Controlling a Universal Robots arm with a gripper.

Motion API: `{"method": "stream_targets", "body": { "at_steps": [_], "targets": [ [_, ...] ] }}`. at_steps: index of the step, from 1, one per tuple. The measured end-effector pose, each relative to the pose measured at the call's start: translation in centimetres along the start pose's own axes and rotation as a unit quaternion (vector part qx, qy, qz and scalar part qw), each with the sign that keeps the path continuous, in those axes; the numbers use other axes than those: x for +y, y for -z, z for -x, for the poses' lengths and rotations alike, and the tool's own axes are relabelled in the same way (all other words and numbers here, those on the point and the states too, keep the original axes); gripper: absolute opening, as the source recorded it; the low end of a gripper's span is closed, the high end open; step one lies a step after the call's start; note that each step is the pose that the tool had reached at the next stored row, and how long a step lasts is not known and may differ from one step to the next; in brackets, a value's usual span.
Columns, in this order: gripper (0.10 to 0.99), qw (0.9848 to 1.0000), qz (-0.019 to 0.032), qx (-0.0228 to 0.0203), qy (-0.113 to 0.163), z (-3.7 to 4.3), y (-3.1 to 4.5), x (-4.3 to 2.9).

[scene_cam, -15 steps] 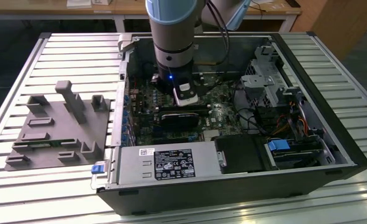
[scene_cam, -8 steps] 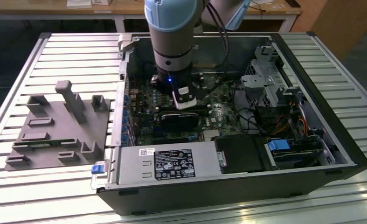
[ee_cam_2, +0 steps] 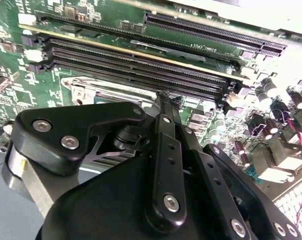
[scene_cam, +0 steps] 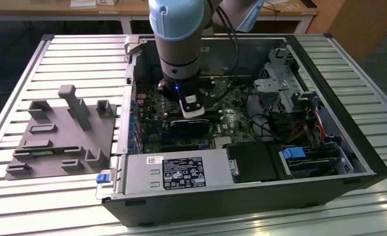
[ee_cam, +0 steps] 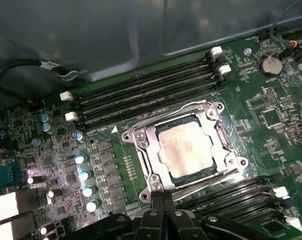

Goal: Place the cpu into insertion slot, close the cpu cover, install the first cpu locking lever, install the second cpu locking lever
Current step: 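Install the second cpu locking lever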

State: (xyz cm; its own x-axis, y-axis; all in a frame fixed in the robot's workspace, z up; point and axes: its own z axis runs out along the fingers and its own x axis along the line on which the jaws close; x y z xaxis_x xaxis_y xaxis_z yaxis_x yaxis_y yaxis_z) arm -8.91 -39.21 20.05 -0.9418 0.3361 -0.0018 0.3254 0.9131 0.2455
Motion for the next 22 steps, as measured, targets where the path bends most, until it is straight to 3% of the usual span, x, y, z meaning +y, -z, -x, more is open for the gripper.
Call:
{"method": "stream_targets", "body": {
  "at_steps": [11,22],
  "targets": [
    [0.102,0.9999,0.0126,0.0038,-0.001,-0.33,-0.67,-0.29],
    [0.102,0.9999,0.0128,0.0040,-0.001,-0.39,-0.65,-0.34]
  ]
}}
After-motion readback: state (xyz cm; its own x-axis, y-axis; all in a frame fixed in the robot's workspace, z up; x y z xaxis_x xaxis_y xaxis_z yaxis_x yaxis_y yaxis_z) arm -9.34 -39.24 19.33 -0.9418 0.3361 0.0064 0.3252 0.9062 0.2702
